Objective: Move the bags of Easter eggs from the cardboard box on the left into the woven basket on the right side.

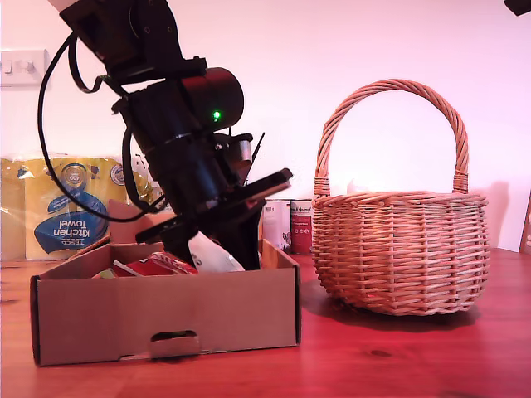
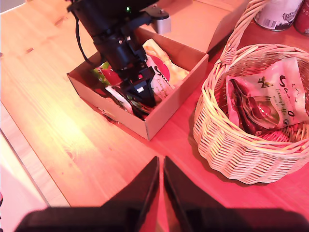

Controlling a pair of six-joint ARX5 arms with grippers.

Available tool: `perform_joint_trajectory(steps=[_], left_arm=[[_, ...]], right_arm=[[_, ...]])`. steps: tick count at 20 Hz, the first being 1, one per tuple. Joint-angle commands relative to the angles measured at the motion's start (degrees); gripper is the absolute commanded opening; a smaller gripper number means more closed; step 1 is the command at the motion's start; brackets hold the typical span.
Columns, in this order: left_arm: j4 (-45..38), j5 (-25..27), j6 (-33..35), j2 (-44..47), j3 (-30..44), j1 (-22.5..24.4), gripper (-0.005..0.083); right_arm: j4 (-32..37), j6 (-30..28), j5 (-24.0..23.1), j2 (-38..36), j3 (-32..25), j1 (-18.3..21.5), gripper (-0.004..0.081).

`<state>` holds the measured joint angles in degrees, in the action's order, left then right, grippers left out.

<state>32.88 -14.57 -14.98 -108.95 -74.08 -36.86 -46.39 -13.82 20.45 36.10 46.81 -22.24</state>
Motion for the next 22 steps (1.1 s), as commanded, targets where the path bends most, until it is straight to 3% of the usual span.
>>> perform_joint_trajectory(steps=[1,7,11,14,16,20,22], left_arm=[[0.72,-0.2,1.42,3.1,-1.27,0.39,0.0001],[1.88,-0.74,2.16,11.02,-1.53,1.68,0.0001],[-0.66,-7.72,2.58,15.69,-1.53,0.83,0.0001],[-9.18,-11.23,2.6,16.15,-1.53,-3.19,0.0001],[-16.17,-9.84,3.39,15.47,-1.53,-6.71,0.0001],[-29.4,1.9,12.07,13.35,-1.53,-12.83,0.0001],[-35.95,4.7,14.88,10.58,-1.53,-14.64,0.0001]], right_arm=[[0.24,-0.33,0.15,-0.37,0.55,-0.26,-0.0013],[0.24,-0.35,0.13,-0.37,0.55,-0.26,-0.0013],[-0.44,-0.37,-0.04,-0.66,0.55,-0.26,-0.0013],[-2.36,-0.35,-1.07,-2.89,0.57,-0.24,-0.0013],[-4.31,-0.35,-2.03,-5.33,0.57,-0.24,-0.0013],[-8.79,-0.31,-4.07,-9.14,0.57,-0.13,-0.0013],[-9.46,-0.33,-4.57,-10.4,0.57,-0.13,-0.0013]])
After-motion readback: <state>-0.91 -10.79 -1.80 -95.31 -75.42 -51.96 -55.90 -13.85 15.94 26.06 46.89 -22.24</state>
